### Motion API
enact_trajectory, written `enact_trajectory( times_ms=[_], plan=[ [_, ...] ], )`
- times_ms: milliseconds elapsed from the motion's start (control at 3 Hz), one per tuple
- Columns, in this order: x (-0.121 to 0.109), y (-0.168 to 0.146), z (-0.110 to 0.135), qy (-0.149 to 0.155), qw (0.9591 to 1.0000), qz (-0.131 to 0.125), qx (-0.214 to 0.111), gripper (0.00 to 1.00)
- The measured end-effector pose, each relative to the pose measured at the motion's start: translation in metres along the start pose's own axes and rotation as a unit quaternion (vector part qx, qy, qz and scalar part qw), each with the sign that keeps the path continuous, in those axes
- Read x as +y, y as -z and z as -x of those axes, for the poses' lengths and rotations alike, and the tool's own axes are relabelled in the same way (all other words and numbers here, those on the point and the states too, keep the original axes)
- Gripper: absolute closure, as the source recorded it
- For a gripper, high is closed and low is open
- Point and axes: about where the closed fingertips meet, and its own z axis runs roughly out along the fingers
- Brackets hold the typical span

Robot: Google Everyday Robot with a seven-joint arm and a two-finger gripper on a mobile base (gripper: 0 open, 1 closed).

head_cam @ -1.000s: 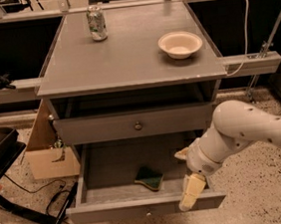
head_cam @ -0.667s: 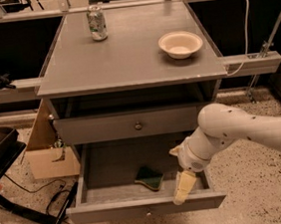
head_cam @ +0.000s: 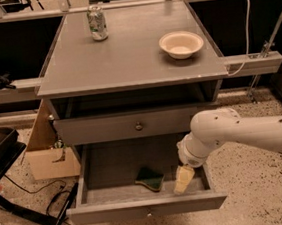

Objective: Pick sponge from bottom drawer and place on counter

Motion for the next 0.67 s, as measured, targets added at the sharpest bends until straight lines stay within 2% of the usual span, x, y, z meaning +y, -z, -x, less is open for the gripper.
enact_trajectory(
  times_ms=[333,667],
  plan=[
    [-0.001,-0.001,-0.001,-0.013,0.9999,-0.003,0.001,0.00],
    [-0.009,-0.017,0.006,-0.016,0.9999,0.000,0.001,0.00]
  ],
)
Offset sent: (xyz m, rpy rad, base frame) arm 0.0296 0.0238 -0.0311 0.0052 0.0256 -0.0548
